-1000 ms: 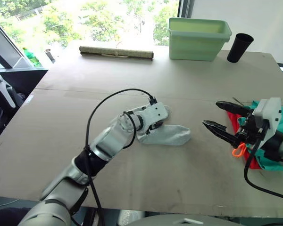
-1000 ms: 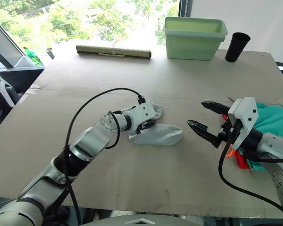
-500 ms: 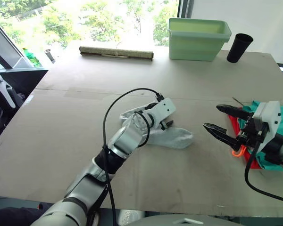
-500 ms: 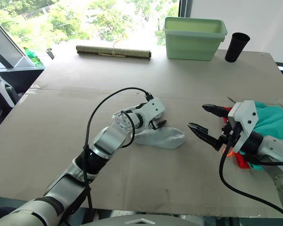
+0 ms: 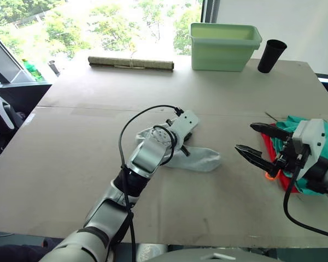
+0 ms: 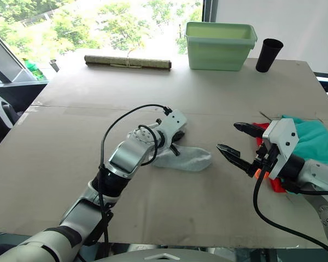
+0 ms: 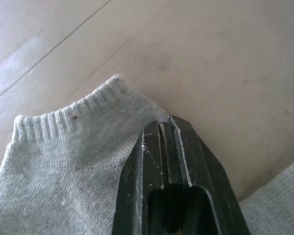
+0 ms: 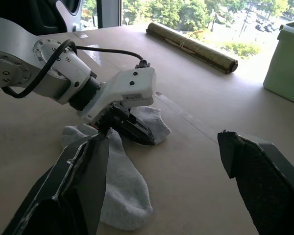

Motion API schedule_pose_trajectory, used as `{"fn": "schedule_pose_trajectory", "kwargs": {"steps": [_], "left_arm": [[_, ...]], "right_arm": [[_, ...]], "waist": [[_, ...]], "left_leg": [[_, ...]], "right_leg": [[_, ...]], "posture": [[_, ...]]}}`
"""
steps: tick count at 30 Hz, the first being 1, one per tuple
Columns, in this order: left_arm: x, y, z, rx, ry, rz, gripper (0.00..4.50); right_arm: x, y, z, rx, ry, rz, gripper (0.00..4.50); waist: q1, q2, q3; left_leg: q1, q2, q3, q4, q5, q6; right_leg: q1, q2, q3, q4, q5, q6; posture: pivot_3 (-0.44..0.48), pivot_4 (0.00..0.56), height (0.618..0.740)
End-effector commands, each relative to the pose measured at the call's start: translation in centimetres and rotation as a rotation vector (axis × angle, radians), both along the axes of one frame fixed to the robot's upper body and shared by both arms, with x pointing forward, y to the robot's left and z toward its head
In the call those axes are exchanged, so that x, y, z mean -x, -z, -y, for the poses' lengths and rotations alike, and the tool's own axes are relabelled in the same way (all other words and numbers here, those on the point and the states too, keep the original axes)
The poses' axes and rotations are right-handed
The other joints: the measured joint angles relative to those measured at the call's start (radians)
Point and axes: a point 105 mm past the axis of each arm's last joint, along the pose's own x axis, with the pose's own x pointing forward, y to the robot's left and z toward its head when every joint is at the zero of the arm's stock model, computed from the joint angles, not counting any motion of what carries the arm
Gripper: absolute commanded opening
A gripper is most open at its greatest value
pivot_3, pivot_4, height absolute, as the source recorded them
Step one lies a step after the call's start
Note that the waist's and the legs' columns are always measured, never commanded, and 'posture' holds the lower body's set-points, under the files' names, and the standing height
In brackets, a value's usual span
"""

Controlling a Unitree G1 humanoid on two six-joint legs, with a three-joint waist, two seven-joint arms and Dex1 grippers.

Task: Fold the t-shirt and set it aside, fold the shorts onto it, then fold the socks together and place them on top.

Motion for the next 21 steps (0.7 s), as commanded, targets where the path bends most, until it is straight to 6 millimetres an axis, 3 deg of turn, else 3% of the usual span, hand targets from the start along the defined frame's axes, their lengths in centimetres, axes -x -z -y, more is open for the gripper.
{"fn": "schedule_pose_trajectory", "kwargs": {"steps": [1, 5, 8, 11, 14, 18, 19, 20, 21], "left_arm": [[0.4, 0.8, -1.6, 0.079, -0.053, -0.072, 0.03], [3.1, -3.7, 1.9, 0.422, 0.131, -0.153, 0.03], [3.7, -5.4, 2.8, 0.542, 0.167, -0.207, 0.03], [2.4, -5.3, 1.7, 0.41, 0.13, -0.067, 0.03], [1.7, -5.8, 0.6, 0.404, 0.094, -0.024, 0.91], [1.9, -6.3, 0.0, 0.346, 0.121, 0.001, 0.91], [2.1, -6.1, -0.2, 0.275, 0.158, 0.044, 1.33], [2.5, -5.9, -0.3, 0.217, 0.2, 0.064, 1.4], [2.9, -5.4, -0.4, 0.171, 0.228, 0.061, 2.03]], "right_arm": [[0.3, -0.7, -0.1, 0.009, -0.004, 0.04, 3.76], [0.2, -0.6, 0.1, 0.009, 0.0, 0.04, 3.76], [0.2, -0.6, 0.1, 0.008, 0.002, 0.043, 3.76], [0.2, -0.7, 0.1, 0.007, 0.003, 0.045, 3.76], [0.3, -0.7, 0.2, 0.006, 0.005, 0.046, 3.76], [0.3, -0.6, 0.2, 0.005, 0.01, 0.046, 3.76], [0.2, -0.6, 0.2, 0.003, 0.011, 0.047, 3.76], [0.2, -0.7, 0.2, 0.002, 0.011, 0.048, 3.76], [0.2, -0.7, 0.2, 0.001, 0.012, 0.048, 3.76]], "waist": [[-0.002, 0.0, 0.0], [0.003, -0.001, 0.001], [0.013, -0.001, 0.002], [0.013, -0.001, 0.002], [0.004, -0.001, 0.002], [0.007, -0.001, 0.002], [0.007, -0.001, 0.002], [0.006, -0.001, 0.002], [0.006, -0.001, 0.002]], "left_leg": [[0.0, 0.0, 0.0, 0.0, 0.0, 0.0], [-0.002, 0.001, 0.0, 0.0, 0.0, 0.0], [-0.004, -0.001, -0.001, 0.0, 0.0, 0.0], [-0.005, -0.002, -0.001, 0.001, -0.001, 0.001], [-0.004, -0.002, 0.0, 0.001, -0.001, 0.001], [-0.004, -0.001, 0.0, 0.001, -0.001, 0.001], [-0.004, -0.002, 0.0, 0.001, -0.001, 0.001], [-0.004, -0.002, 0.0, 0.001, -0.001, 0.001], [-0.004, -0.002, 0.0, 0.0, -0.001, 0.001]], "right_leg": [[0.0, -0.001, 0.0, 0.0, 0.0, 0.0], [-0.002, -0.002, 0.0, 0.0, 0.0, 0.0], [-0.003, -0.003, -0.002, 0.0, 0.0, 0.0], [-0.002, -0.001, -0.002, -0.001, 0.0, 0.0], [-0.002, 0.001, 0.0, -0.001, 0.0, 0.0], [-0.002, 0.001, 0.0, -0.001, 0.0, 0.0], [-0.002, 0.001, 0.0, -0.001, 0.0, 0.0], [-0.002, 0.001, 0.0, -0.001, 0.0, 0.0], [-0.002, 0.001, 0.0, -0.001, 0.0, 0.0]], "posture": [[0.0, 0.15, 0.74], [0.0, 0.15, 0.74], [0.0, 0.15, 0.74], [0.0, 0.15, 0.74], [0.0, 0.15, 0.74], [0.0, 0.15, 0.74], [0.0, 0.15, 0.74], [0.0, 0.15, 0.74], [0.0, 0.15, 0.74]]}}
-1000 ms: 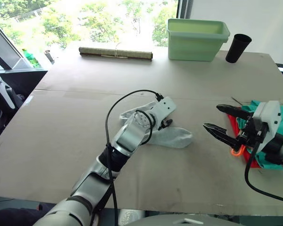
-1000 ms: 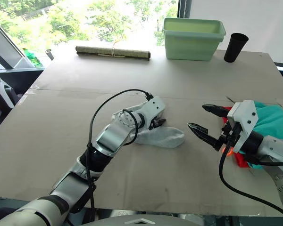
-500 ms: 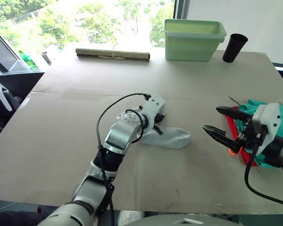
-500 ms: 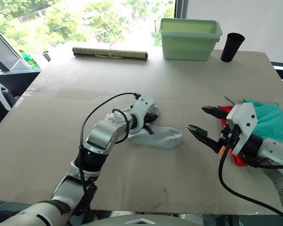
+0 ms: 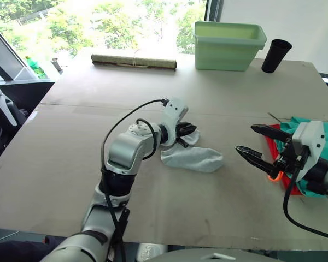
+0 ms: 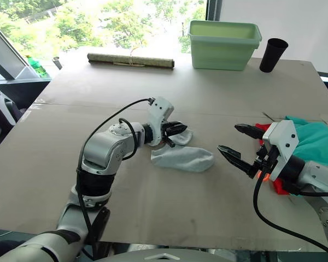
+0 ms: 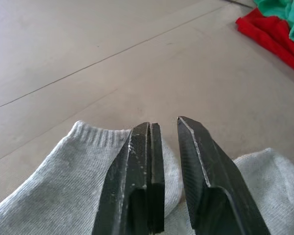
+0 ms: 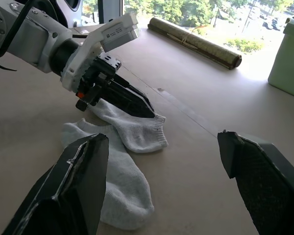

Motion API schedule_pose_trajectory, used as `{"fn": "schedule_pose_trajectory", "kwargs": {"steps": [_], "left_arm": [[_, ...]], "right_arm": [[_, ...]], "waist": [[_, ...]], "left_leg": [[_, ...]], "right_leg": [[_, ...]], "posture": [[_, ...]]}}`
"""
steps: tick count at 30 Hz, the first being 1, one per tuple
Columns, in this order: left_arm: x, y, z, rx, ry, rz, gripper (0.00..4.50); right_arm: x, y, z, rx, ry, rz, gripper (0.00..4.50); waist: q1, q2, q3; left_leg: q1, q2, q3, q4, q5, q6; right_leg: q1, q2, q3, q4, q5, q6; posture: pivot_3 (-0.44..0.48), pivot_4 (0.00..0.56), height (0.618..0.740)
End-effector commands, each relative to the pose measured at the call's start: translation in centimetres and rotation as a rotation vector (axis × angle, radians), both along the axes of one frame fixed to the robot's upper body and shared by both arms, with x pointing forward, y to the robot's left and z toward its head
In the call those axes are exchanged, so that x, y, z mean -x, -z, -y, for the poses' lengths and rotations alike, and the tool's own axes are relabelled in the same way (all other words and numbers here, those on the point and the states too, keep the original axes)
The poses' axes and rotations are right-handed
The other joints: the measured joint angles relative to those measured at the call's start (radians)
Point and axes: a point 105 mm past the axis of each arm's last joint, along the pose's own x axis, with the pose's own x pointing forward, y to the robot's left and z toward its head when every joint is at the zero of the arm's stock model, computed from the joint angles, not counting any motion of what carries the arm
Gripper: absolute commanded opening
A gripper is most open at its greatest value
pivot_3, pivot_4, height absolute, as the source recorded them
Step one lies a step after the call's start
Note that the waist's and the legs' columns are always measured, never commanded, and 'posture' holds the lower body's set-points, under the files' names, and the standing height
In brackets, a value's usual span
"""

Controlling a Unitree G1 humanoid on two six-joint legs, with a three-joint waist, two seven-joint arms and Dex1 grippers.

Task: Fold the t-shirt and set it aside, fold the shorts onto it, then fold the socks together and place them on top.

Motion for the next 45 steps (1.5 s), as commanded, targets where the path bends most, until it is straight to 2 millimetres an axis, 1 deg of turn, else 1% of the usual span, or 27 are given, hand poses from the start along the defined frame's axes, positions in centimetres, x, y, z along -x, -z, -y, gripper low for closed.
{"fn": "schedule_pose_trajectory", "kwargs": {"steps": [1, 2, 3, 5, 6, 8, 11, 13, 15, 23, 26, 29, 34, 37, 40, 41, 42, 43, 45], "left_arm": [[1.3, -0.8, 0.8, -0.102, 0.133, 0.109, 2.34], [1.2, -0.2, 0.5, -0.171, 0.145, 0.146, 2.82], [1.2, 0.4, 0.4, -0.214, 0.153, 0.156, 3.15], [1.2, 1.5, 0.6, -0.267, 0.172, 0.15, 4.36], [1.1, 1.7, 0.7, -0.267, 0.163, 0.137, 4.45], [0.9, 2.3, 0.9, -0.282, 0.155, 0.105, 4.45], [-0.3, 2.9, 0.7, -0.289, 0.075, 0.053, 4.45], [-0.8, 3.0, 0.7, -0.277, 0.045, 0.021, 4.45], [-1.1, 2.8, 0.8, -0.248, 0.021, -0.012, 4.45], [-1.3, 1.2, 1.2, -0.099, -0.012, -0.195, 4.45], [-1.7, 1.6, 0.7, -0.145, -0.036, -0.166, 4.45], [-2.1, 2.5, 0.1, -0.281, -0.019, -0.05, 4.45], [-1.5, 4.0, 0.7, -0.366, 0.034, 0.003, 4.45], [-1.3, 5.0, 1.2, -0.449, 0.07, 0.084, 3.67], [-0.9, 5.6, 1.7, -0.47, 0.099, 0.112, 2.35], [-0.7, 5.8, 1.8, -0.474, 0.107, 0.125, 1.6], [-0.7, 5.8, 1.8, -0.482, 0.112, 0.148, 1.43], [-0.8, 5.7, 1.7, -0.487, 0.117, 0.167, 1.14], [-1.1, 5.5, 1.2, -0.47, 0.103, 0.178, 0.21]], "right_arm": [[0.1, -1.0, 0.0, -0.003, 0.0, 0.054, 3.76], [0.1, -0.9, -0.1, -0.003, -0.001, 0.053, 3.76], [0.0, -0.8, -0.2, -0.004, -0.002, 0.053, 3.76], [0.0, -0.8, -0.2, -0.008, -0.001, 0.054, 3.76], [0.0, -0.8, -0.3, -0.009, 0.0, 0.055, 3.76], [0.2, -0.8, -0.3, -0.01, 0.001, 0.052, 3.76], [0.4, -0.7, -0.3, -0.008, 0.007, 0.048, 3.76], [0.6, -0.7, -0.3, -0.009, 0.01, 0.047, 3.76], [0.7, -0.7, -0.3, -0.008, 0.013, 0.045, 3.76], [0.9, -0.5, -0.1, -0.003, 0.02, 0.037, 3.76], [0.8, -0.4, -0.3, -0.007, 0.02, 0.036, 3.76], [0.8, -0.4, -0.4, -0.01, 0.02, 0.037, 3.76], [0.9, -0.3, -0.6, -0.017, 0.027, 0.038, 3.76], [1.1, -0.3, -0.5, -0.016, 0.032, 0.036, 3.76], [1.2, -0.3, -0.4, -0.013, 0.036, 0.035, 3.76], [1.3, -0.3, -0.4, -0.013, 0.038, 0.034, 3.76], [1.3, -0.3, -0.4, -0.012, 0.04, 0.034, 3.76], [1.3, -0.3, -0.3, -0.011, 0.041, 0.033, 3.76], [1.3, -0.3, -0.3, -0.009, 0.043, 0.031, 3.76]], "waist": [[0.0, 0.0, 0.0], [0.0, 0.0, 0.0], [0.001, 0.0, 0.0], [0.004, 0.0, 0.0], [0.004, 0.0, 0.0], [0.004, 0.0, 0.0], [0.003, 0.0, 0.0], [0.003, 0.0, 0.0], [0.002, 0.0, 0.0], [0.001, 0.0, 0.0], [0.0, 0.0, 0.0], [0.0, 0.0, 0.0], [0.001, 0.0, 0.0], [0.005, 0.0, -0.001], [0.01, 0.001, -0.001], [0.01, 0.001, -0.001], [0.01, 0.001, -0.001], [0.01, 0.002, -0.001], [0.009, 0.002, -0.001]], "left_leg": [[0.0, 0.0, 0.0, 0.0, 0.0, 0.0], [0.0, 0.0, 0.0, 0.0, 0.0, 0.0], [0.0, 0.0, 0.0, 0.0, 0.0, 0.0], [0.0, 0.0, 0.0, 0.0, 0.0, 0.0], [0.0, 0.0, 0.0, 0.0, 0.0, 0.0], [0.0, 0.0, 0.0, 0.0, 0.0, 0.0], [0.0, 0.0, 0.0, 0.0, 0.0, 0.0], [-0.001, -0.001, 0.0, 0.0, 0.0, 0.0], [-0.001, -0.001, 0.0, 0.0, 0.0, 0.0], [-0.001, 0.0, 0.0, 0.0, 0.0, 0.0], [0.0, 0.0, 0.0, 0.0, 0.0, 0.0], [0.0, 0.0, 0.0, 0.0, 0.0, 0.0], [0.0, 0.0, 0.0, 0.0, 0.0, 0.0], [0.0, 0.0, 0.0, 0.0, 0.0, 0.0], [0.0, -0.001, 0.0, 0.0, 0.0, 0.0], [0.0, -0.001, 0.0, 0.001, 0.0, 0.0], [0.001, -0.001, 0.0, 0.002, 0.0, 0.0], [0.001, -0.001, 0.0, 0.002, 0.0, 0.0], [0.001, 0.0, 0.0, 0.002, 0.0, 0.0]], "right_leg": [[0.0, 0.0, 0.0, 0.0, 0.0, 0.0], [0.0, -0.001, 0.0, 0.0, 0.0, 0.0], [0.0, -0.001, 0.0, 0.0, 0.0, 0.0], [0.0, -0.003, 0.0, -0.001, 0.0, 0.0], [0.0, -0.006, 0.0, -0.001, 0.0, 0.0], [0.0, -0.007, -0.001, -0.001, 0.0, 0.0], [0.0, -0.006, -0.001, -0.001, 0.0, 0.0], [0.0, -0.004, -0.001, -0.001, 0.0, 0.0], [0.0, -0.001, -0.001, -0.001, 0.0, 0.0], [0.0, 0.0, -0.001, 0.0, 0.0, 0.001], [0.0, 0.0, -0.001, 0.0, 0.001, 0.002], [0.0, 0.0, -0.001, 0.0, 0.002, 0.004], [0.0, -0.001, 0.0, 0.0, 0.0, 0.0], [0.0, -0.004, 0.0, -0.001, 0.0, 0.0], [0.001, -0.007, -0.001, -0.001, 0.0, 0.0], [0.001, -0.008, -0.001, -0.001, 0.0, 0.0], [0.001, -0.008, -0.001, -0.001, 0.0, 0.0], [0.001, -0.009, -0.001, -0.001, 0.0, 0.0], [0.001, -0.009, -0.002, -0.001, 0.0, -0.001]], "posture": [[0.0, 0.15, 0.74], [0.0, 0.15, 0.74], [0.0, 0.15, 0.74], [0.0, 0.15, 0.74], [0.0, 0.15, 0.74], [0.0, 0.15, 0.74], [0.0, 0.15, 0.74], [0.0, 0.15, 0.74], [0.0, 0.15, 0.74], [0.0, 0.15, 0.74], [0.0, 0.15, 0.74], [0.0, 0.15, 0.74], [0.0, 0.15, 0.74], [0.0, 0.15, 0.74], [0.0, 0.15, 0.74], [0.0, 0.15, 0.74], [0.0, 0.15, 0.74], [0.0, 0.15, 0.74], [0.0, 0.15, 0.74]]}}
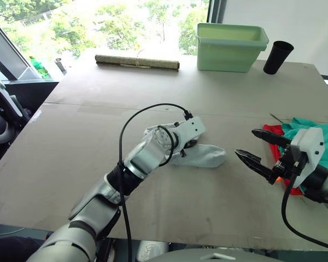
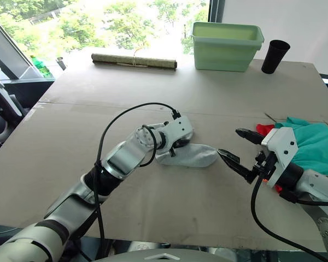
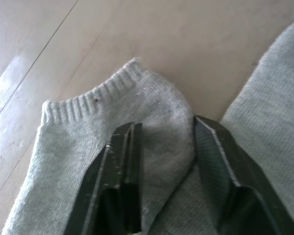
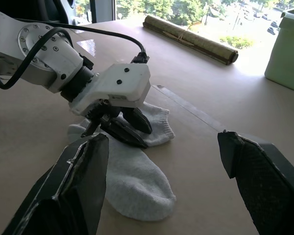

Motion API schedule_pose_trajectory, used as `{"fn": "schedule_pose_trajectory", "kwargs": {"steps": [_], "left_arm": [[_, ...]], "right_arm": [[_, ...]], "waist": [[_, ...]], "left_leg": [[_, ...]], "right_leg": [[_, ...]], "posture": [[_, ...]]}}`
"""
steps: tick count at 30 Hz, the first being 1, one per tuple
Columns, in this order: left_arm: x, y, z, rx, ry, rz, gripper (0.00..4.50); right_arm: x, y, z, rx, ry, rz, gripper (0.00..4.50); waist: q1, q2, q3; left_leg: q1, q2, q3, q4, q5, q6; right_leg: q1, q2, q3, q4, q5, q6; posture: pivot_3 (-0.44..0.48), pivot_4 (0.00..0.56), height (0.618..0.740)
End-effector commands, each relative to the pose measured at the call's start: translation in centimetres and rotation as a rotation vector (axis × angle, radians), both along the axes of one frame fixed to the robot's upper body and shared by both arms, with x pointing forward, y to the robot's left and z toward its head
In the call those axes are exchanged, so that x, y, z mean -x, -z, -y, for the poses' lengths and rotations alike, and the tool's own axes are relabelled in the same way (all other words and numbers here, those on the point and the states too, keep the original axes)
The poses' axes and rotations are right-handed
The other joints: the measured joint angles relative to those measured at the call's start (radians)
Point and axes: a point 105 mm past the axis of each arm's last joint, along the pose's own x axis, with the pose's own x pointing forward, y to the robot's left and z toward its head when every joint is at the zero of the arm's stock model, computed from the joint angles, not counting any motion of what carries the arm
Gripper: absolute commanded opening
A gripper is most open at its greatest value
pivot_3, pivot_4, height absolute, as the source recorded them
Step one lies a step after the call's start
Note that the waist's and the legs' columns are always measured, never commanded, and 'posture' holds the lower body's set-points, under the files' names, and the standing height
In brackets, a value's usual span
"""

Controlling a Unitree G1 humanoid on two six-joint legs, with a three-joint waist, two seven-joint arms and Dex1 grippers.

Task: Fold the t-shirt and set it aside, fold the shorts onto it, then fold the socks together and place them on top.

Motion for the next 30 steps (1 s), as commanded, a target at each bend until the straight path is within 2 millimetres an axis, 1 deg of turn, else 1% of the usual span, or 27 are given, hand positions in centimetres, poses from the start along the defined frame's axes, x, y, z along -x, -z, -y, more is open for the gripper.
{"fn": "schedule_pose_trajectory", "kwargs": {"steps": [1, 3, 5, 7, 9, 12, 15, 19, 22, 23, 24, 25, 26, 28, 30], "left_arm": [[-0.8, 0.5, -1.5, 0.019, -0.057, -0.001, 0.08], [-1.2, -0.2, -1.6, 0.087, -0.081, -0.018, 0.08], [-1.2, -1.3, -1.0, 0.199, -0.089, -0.061, 0.08], [-1.2, -2.2, -0.6, 0.328, -0.116, -0.143, 0.08], [-0.8, -3.2, 0.0, 0.446, -0.112, -0.232, 0.08], [-0.4, -4.3, 0.4, 0.576, -0.126, -0.346, 0.08], [0.3, -5.4, 1.0, 0.709, -0.12, -0.477, 0.08], [0.5, -7.3, 1.4, 0.9, -0.133, -0.645, 0.08], [1.4, -9.3, 1.9, 1.033, -0.067, -0.801, 0.08], [1.5, -10.3, 1.8, 1.103, -0.038, -0.85, 0.08], [1.2, -11.5, 1.5, 1.192, -0.015, -0.892, 0.08], [0.7, -12.3, 0.9, 1.263, -0.02, -0.912, 0.08], [0.2, -12.5, 0.2, 1.313, -0.046, -0.92, 0.08], [-0.4, -12.0, -1.2, 1.36, -0.126, -0.91, 0.08], [-0.8, -10.3, -3.1, 1.37, -0.264, -0.867, 0.08]], "right_arm": [[0.4, -1.0, -0.2, 0.007, -0.005, 0.052, 3.76], [0.4, -1.0, -0.1, 0.006, -0.003, 0.053, 3.76], [0.3, -1.0, -0.1, 0.007, -0.002, 0.055, 3.76], [0.1, -1.1, -0.1, 0.007, -0.003, 0.058, 3.76], [0.0, -1.2, -0.1, 0.007, -0.003, 0.062, 3.76], [-0.1, -1.2, 0.0, 0.009, -0.004, 0.064, 3.76], [-0.1, -1.2, 0.0, 0.011, -0.004, 0.065, 3.76], [-0.2, -1.2, 0.1, 0.014, -0.004, 0.068, 3.76], [-0.3, -1.2, 0.1, 0.017, -0.004, 0.07, 3.76], [-0.3, -1.2, 0.1, 0.018, -0.004, 0.071, 3.76], [-0.3, -1.3, 0.2, 0.019, -0.004, 0.073, 3.76], [-0.3, -1.3, 0.2, 0.02, -0.004, 0.074, 3.76], [-0.3, -1.4, 0.2, 0.021, -0.006, 0.075, 3.76], [-0.3, -1.5, 0.2, 0.023, -0.009, 0.077, 3.76], [-0.4, -1.5, 0.2, 0.024, -0.017, 0.074, 3.76]], "waist": [[-0.001, 0.0, 0.0], [-0.003, 0.0, 0.0], [-0.005, 0.0, 0.0], [-0.007, 0.0, 0.001], [-0.008, -0.001, 0.001], [-0.008, -0.001, 0.001], [-0.008, -0.002, 0.001], [-0.009, -0.002, 0.002], [-0.009, -0.003, 0.002], [-0.01, -0.003, 0.002], [-0.01, -0.003, 0.002], [-0.01, -0.003, 0.002], [-0.01, -0.003, 0.002], [-0.014, -0.003, 0.002], [-0.015, -0.003, 0.002]], "left_leg": [[0.0, 0.0, 0.0, 0.0, 0.0, 0.0], [0.0, 0.0, 0.0, 0.0, 0.0, 0.0], [-0.001, 0.0, 0.0, -0.001, 0.0, 0.0], [-0.002, 0.0, 0.0, -0.001, 0.0, 0.0], [-0.002, 0.0, 0.0, -0.001, 0.0, 0.0], [-0.003, 0.0, -0.001, 0.0, 0.0, 0.001], [-0.003, 0.0, -0.001, 0.0, 0.0, 0.001], [-0.003, 0.0, -0.001, 0.0, 0.0, 0.001], [-0.004, 0.0, -0.002, 0.0, 0.0, 0.001], [-0.004, 0.0, -0.002, 0.0, 0.0, 0.001], [-0.004, 0.0, -0.002, 0.0, 0.0, 0.001], [-0.004, 0.0, -0.002, 0.0, 0.0, 0.001], [-0.004, 0.0, -0.002, 0.0, 0.0, 0.001], [-0.004, 0.0, -0.003, 0.0, 0.0, 0.001], [-0.002, 0.0, -0.002, -0.001, 0.0, 0.0]], "right_leg": [[0.0, 0.0, 0.0, 0.0, 0.0, 0.0], [0.0, 0.0, 0.0, 0.0, 0.0, 0.0], [0.0, 0.0, 0.0, 0.0, 0.0, 0.0], [-0.001, 0.0, -0.001, 0.0, 0.0, 0.0], [-0.001, 0.001, -0.001, 0.0, 0.0, 0.0], [-0.001, 0.002, -0.002, 0.0, 0.0, 0.001], [-0.001, 0.007, -0.003, 0.0, 0.002, 0.004], [-0.001, 0.008, -0.006, 0.0, 0.002, 0.005], [-0.001, 0.008, -0.006, 0.0, 0.002, 0.005], [-0.001, 0.009, -0.006, 0.0, 0.002, 0.005], [-0.001, 0.009, -0.006, 0.0, 0.002, 0.005], [-0.001, 0.009, -0.006, 0.0, 0.002, 0.005], [-0.001, 0.009, -0.006, 0.0, 0.002, 0.006], [-0.001, 0.009, -0.006, 0.0, 0.0, 0.008], [-0.001, 0.01, -0.005, 0.0, 0.001, 0.006]], "posture": [[0.0, 0.15, 0.74], [0.0, 0.15, 0.74], [0.0, 0.15, 0.74], [0.0, 0.15, 0.74], [0.0, 0.15, 0.74], [0.0, 0.15, 0.74], [0.0, 0.15, 0.74], [0.0, 0.15, 0.74], [0.0, 0.15, 0.74], [0.0, 0.15, 0.74], [0.0, 0.15, 0.74], [0.0, 0.15, 0.74], [0.0, 0.15, 0.74], [0.0, 0.15, 0.74], [0.0, 0.15, 0.74]]}}
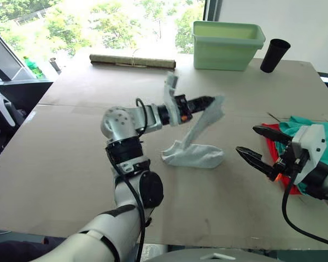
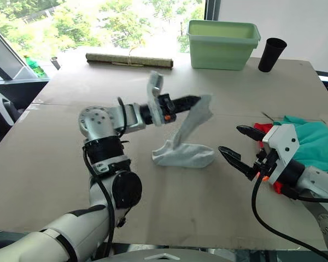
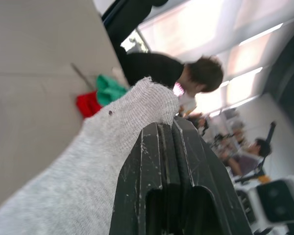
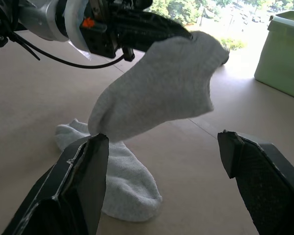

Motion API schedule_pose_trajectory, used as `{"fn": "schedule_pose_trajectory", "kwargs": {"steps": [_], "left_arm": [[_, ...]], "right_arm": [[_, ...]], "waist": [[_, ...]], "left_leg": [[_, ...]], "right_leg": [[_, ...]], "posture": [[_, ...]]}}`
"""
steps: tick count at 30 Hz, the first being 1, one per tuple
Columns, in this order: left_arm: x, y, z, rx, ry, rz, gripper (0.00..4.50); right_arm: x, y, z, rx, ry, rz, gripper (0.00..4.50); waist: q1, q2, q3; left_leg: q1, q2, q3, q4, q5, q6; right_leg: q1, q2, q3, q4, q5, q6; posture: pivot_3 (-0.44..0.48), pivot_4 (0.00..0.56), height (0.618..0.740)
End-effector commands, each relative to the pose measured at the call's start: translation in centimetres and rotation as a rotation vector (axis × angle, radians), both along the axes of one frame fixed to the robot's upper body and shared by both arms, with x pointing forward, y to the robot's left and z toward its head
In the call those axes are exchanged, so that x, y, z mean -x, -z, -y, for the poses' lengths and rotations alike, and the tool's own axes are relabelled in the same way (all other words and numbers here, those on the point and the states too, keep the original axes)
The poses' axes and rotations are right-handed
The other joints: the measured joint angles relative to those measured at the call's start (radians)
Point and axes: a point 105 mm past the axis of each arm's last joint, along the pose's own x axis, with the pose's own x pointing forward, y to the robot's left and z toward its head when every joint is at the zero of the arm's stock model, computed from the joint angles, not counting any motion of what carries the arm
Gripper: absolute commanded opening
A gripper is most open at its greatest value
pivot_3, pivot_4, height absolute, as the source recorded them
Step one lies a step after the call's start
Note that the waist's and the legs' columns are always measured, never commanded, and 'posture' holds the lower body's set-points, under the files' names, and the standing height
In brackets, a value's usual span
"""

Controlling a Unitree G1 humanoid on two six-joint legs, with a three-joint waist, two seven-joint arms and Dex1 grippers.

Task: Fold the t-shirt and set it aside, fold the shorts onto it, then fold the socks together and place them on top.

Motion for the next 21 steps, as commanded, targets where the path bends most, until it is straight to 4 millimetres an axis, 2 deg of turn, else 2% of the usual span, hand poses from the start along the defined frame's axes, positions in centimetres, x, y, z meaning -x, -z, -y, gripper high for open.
{"fn": "schedule_pose_trajectory", "kwargs": {"steps": [1, 4, 5, 6, 9, 11, 14, 15, 16, 18, 20, 21], "left_arm": [[-0.3, 2.3, -2.8, -0.038, -0.154, -0.079, 0.08], [-0.1, 5.6, -5.5, -0.121, -0.361, -0.181, 0.08], [0.0, 5.5, -6.5, -0.062, -0.457, -0.131, 0.08], [0.6, 6.3, -7.2, -0.112, -0.494, -0.113, 0.08], [2.3, 10.4, -10.7, -0.234, -0.678, -0.239, 0.08], [3.1, 11.3, -12.2, -0.234, -0.76, -0.278, 0.77], [3.5, 10.6, -12.3, -0.201, -0.767, -0.279, 1.92], [3.5, 10.1, -12.4, -0.202, -0.758, -0.265, 2.5], [3.5, 9.4, -12.8, -0.229, -0.742, -0.229, 2.92], [3.7, 7.2, -13.2, -0.357, -0.651, -0.047, 3.9], [4.4, 5.2, -13.0, -0.517, -0.502, 0.188, 3.9], [4.7, 4.9, -12.8, -0.578, -0.443, 0.267, 3.9]], "right_arm": [[0.0, -0.9, 0.1, 0.011, -0.014, 0.045, 3.76], [-0.3, -0.7, -0.4, 0.002, -0.036, 0.029, 3.76], [-0.3, -0.6, -0.6, -0.001, -0.046, 0.023, 3.76], [-0.4, -0.5, -0.9, -0.004, -0.057, 0.017, 3.76], [-0.9, 0.4, -2.3, -0.022, -0.088, -0.027, 3.76], [-1.2, 1.0, -3.3, -0.04, -0.106, -0.064, 3.76], [-1.3, 2.0, -5.2, -0.032, -0.148, -0.1, 3.76], [-1.4, 2.4, -5.8, -0.02, -0.162, -0.115, 3.76], [-1.7, 2.9, -6.5, 0.009, -0.178, -0.12, 3.76], [-2.0, 3.9, -7.8, 0.074, -0.217, -0.131, 3.76], [-2.5, 4.3, -9.1, 0.143, -0.267, -0.1, 3.76], [-2.6, 4.4, -9.5, 0.162, -0.284, -0.087, 3.76]], "waist": [[0.0, 0.0, 0.0], [0.004, -0.002, 0.001], [0.005, -0.003, 0.002], [0.005, -0.003, 0.001], [0.001, -0.002, 0.001], [0.002, -0.002, 0.001], [0.004, -0.002, 0.001], [0.006, -0.003, 0.001], [0.005, -0.003, 0.001], [0.001, -0.004, 0.002], [-0.01, -0.006, 0.002], [-0.014, -0.005, 0.003]], "left_leg": [[0.001, 0.0, 0.0, -0.001, 0.0, 0.0], [0.0, 0.0, 0.0, -0.001, 0.003, -0.004], [0.0, 0.0, 0.0, -0.001, 0.003, -0.005], [0.0, 0.0, 0.0, -0.001, 0.003, -0.005], [0.002, 0.0, 0.002, -0.001, 0.003, -0.006], [0.003, 0.001, 0.002, -0.002, 0.003, -0.006], [0.003, 0.001, 0.002, -0.002, 0.0, -0.002], [0.003, 0.0, 0.002, -0.002, 0.0, -0.002], [0.002, 0.0, 0.001, -0.001, 0.0, -0.002], [0.002, -0.001, 0.002, -0.001, 0.0, -0.002], [0.002, 0.001, 0.002, -0.001, 0.001, -0.003], [0.003, 0.001, 0.004, -0.002, 0.003, -0.007]], "right_leg": [[0.001, 0.0, 0.0, 0.0, 0.0, -0.001], [0.0, 0.0, 0.0, 0.0, 0.001, -0.001], [0.0, -0.001, 0.0, 0.0, 0.001, -0.001], [0.001, -0.001, 0.001, 0.0, 0.001, -0.001], [0.001, -0.002, 0.006, 0.0, 0.001, -0.002], [0.001, -0.006, 0.007, 0.0, 0.001, -0.003], [0.001, -0.007, 0.005, 0.0, -0.001, -0.006], [0.001, -0.007, 0.005, 0.0, -0.001, -0.007], [0.001, -0.008, 0.005, 0.0, -0.001, -0.007], [0.001, -0.008, 0.004, 0.0, -0.001, -0.007], [-0.001, -0.006, 0.004, 0.001, 0.0, -0.009], [-0.002, -0.005, 0.003, 0.002, 0.0, -0.009]], "posture": [[0.0, 0.15, 0.74], [0.0, 0.15, 0.74], [0.0, 0.15, 0.74], [0.0, 0.15, 0.74], [0.0, 0.15, 0.74], [0.0, 0.15, 0.74], [0.0, 0.15, 0.74], [0.0, 0.15, 0.74], [0.0, 0.15, 0.74], [0.0, 0.15, 0.74], [0.0, 0.15, 0.74], [0.0, 0.15, 0.74]]}}
